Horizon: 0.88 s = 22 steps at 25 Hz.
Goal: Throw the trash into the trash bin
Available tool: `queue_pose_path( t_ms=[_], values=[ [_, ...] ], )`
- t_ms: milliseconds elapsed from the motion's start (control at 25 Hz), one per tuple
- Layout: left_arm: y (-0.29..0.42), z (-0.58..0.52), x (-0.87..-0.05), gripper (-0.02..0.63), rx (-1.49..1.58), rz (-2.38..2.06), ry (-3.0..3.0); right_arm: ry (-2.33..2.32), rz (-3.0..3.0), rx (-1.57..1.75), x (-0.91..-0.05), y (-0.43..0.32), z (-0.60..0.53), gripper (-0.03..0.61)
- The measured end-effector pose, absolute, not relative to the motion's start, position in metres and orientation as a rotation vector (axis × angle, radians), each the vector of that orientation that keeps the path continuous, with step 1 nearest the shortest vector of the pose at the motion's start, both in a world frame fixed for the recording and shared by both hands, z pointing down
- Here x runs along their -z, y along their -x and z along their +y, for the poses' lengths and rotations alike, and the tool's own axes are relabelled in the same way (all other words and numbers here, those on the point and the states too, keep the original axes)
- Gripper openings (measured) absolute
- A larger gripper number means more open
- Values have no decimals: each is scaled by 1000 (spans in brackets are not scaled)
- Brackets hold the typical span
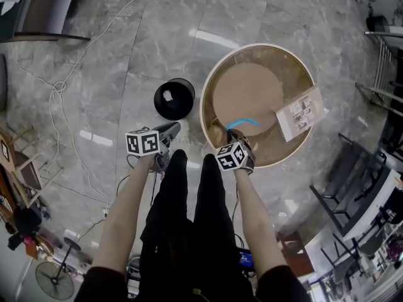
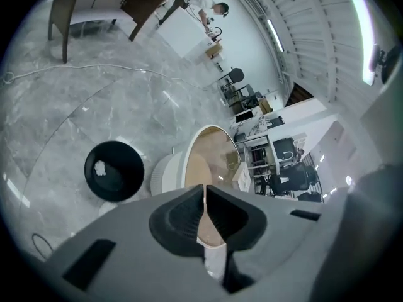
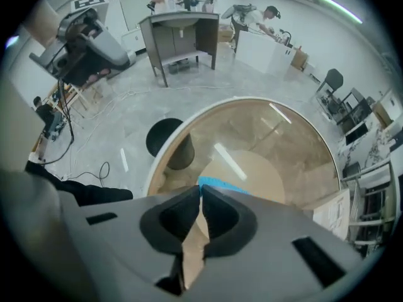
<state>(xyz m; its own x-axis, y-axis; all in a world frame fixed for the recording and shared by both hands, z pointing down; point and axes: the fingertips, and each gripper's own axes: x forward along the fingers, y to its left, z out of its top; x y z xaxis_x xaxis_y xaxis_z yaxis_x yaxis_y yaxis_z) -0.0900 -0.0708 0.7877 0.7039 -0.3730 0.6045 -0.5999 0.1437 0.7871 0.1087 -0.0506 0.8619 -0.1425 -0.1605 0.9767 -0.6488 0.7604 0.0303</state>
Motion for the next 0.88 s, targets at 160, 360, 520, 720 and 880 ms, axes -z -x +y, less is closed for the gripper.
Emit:
queue_pose_path(
  t_ms=[160, 360, 520, 720, 880],
  values=[
    [81, -20, -774, 14, -154, -808, -1401, -579, -1799, -421, -828, -41, -60, 14],
    [111, 50, -763, 14, -118, -842, -1285, -418, -1954, -310, -778, 64, -56, 14],
    [157, 82, -759, 14, -71, -933, -1208, -320, -2033, -239, -755, 123, -56, 43],
    [219, 86, -762, 14, 14, -1068, -1150, -265, -2031, -242, -745, 140, -53, 155],
    [243, 73, -765, 14, 66, -1124, -1133, -280, -1992, -247, -746, 119, -45, 149]
  ],
)
